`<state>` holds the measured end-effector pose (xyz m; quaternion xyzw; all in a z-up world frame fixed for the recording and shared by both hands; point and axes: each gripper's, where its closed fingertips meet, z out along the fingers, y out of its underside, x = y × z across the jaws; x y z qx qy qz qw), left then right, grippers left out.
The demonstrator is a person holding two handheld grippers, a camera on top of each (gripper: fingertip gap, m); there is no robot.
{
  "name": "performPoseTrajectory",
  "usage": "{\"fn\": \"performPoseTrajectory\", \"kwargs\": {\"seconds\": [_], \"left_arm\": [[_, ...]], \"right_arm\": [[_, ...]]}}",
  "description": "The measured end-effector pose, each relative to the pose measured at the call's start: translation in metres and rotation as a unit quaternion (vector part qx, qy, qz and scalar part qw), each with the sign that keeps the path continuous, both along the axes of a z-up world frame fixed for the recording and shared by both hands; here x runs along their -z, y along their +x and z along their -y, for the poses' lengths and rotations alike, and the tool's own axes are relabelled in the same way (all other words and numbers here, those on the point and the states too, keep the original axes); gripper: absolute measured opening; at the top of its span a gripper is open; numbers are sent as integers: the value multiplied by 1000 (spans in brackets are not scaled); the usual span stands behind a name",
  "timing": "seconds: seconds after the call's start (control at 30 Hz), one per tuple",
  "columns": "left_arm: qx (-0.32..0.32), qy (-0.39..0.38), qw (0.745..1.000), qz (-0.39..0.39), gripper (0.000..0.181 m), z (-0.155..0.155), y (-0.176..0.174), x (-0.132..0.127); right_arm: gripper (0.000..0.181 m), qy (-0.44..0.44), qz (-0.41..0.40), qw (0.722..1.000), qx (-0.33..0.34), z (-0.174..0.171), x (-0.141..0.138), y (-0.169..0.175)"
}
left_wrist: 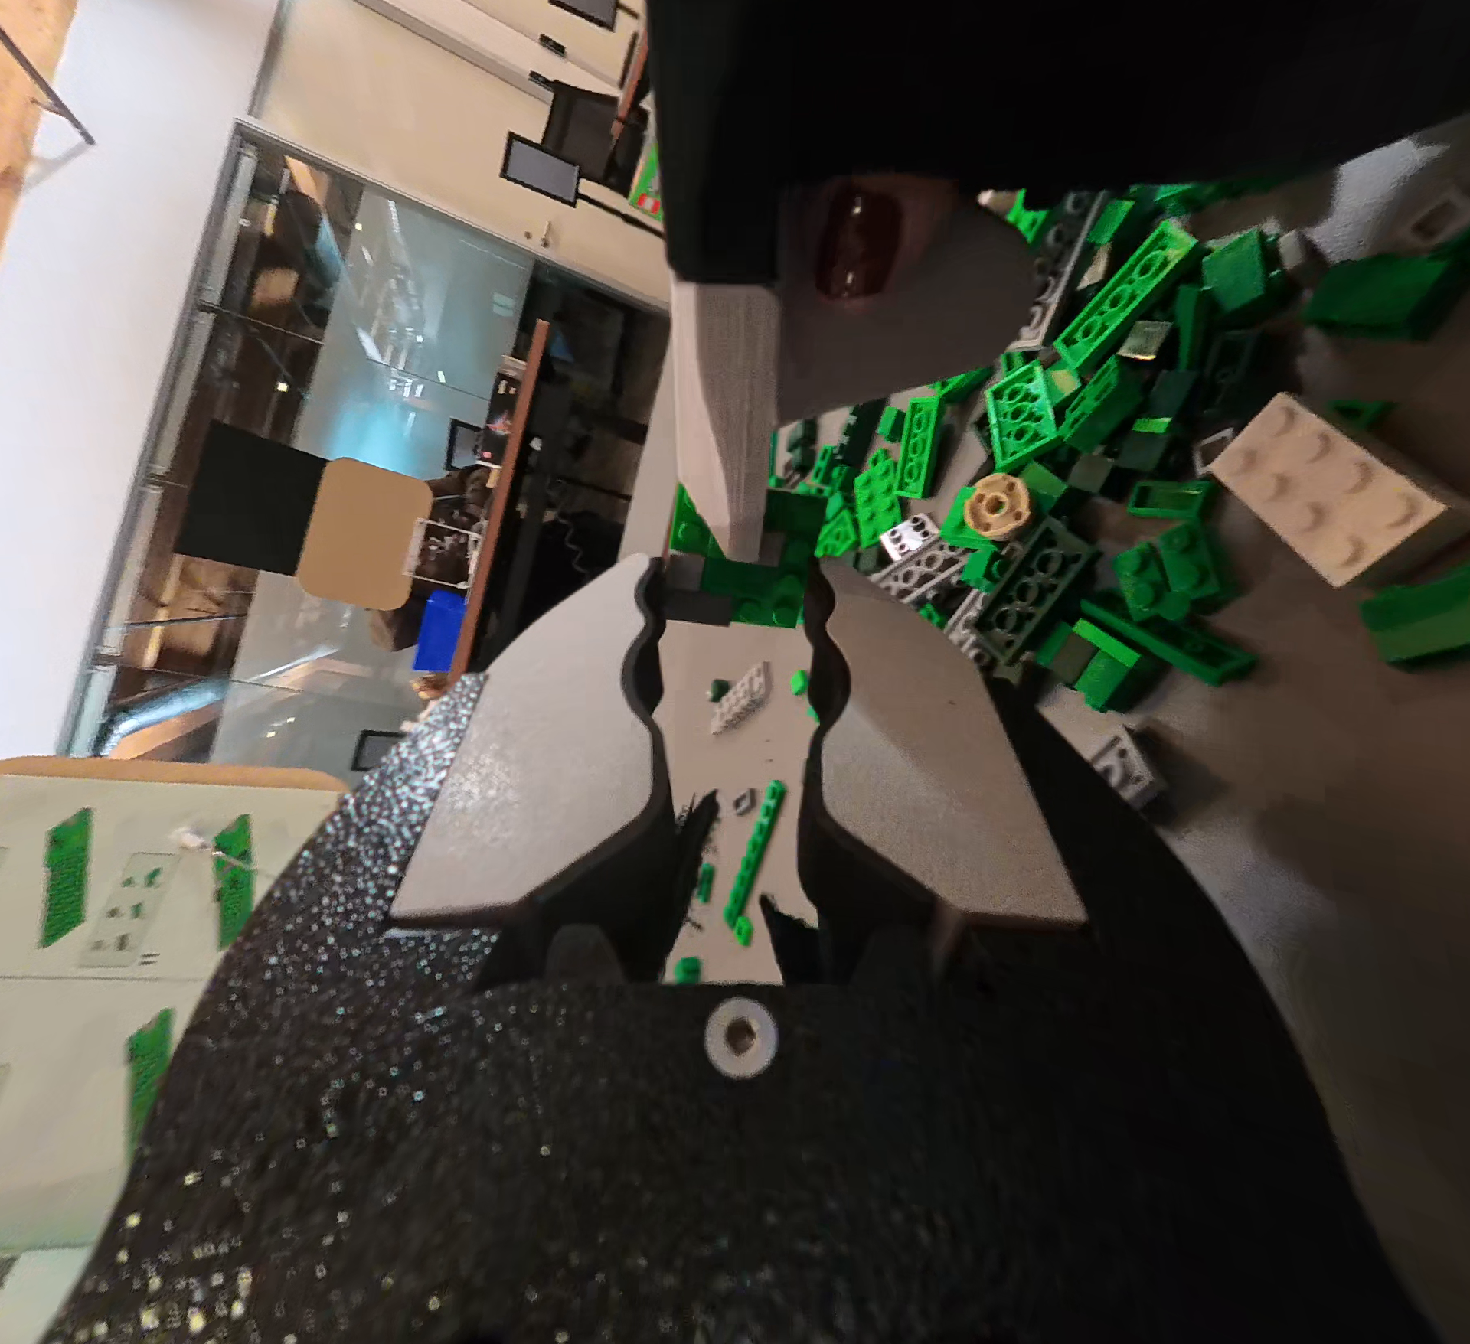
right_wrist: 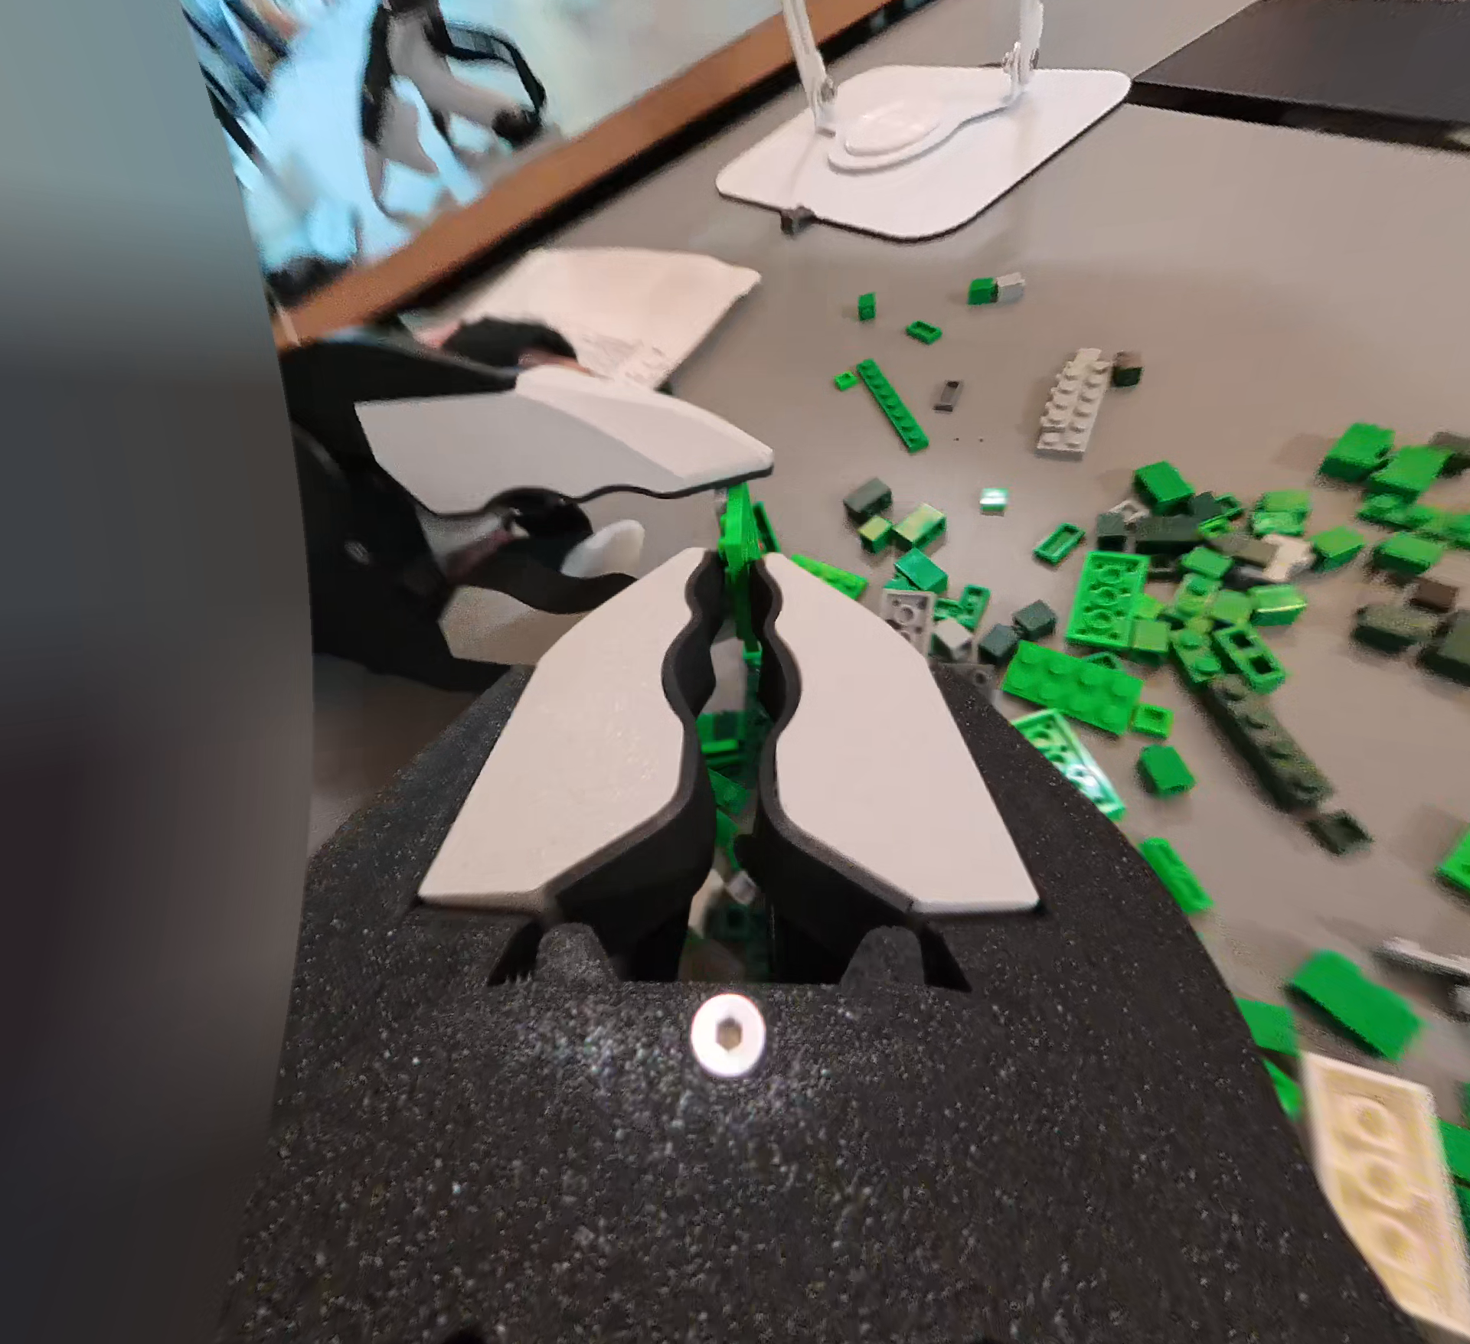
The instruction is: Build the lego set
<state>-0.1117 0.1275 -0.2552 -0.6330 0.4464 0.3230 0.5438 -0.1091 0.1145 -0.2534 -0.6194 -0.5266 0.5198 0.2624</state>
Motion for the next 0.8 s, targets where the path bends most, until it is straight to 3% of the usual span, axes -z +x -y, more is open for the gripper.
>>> {"fn": "performPoseTrajectory", "kwargs": {"seconds": [0.13, 0.33, 0.47, 0.6, 0.7, 0.8], "left_arm": [[-21, 14, 999, -47, 34, -3, -3, 0], [-24, 22, 997, -69, 33, -4, -5, 0], [13, -8, 1000, -14, 34, -2, 0, 4], [85, -45, 994, 44, 33, 8, 15, 7], [120, -63, 988, 74, 33, 13, 25, 7], [101, -15, 993, 55, 33, 11, 19, -5]], "right_arm": [[9, -126, -30, 992, 7, -3, 1, -2], [9, -207, -50, 977, 9, -5, 0, -4], [9, -117, -49, 991, -51, 1, 1, 1], [22, -6, -16, 991, -132, 18, 8, 9], [11, 85, -4, 988, -131, 19, 15, 9], [7, 16, -27, 994, -103, 17, 2, 4]]}}
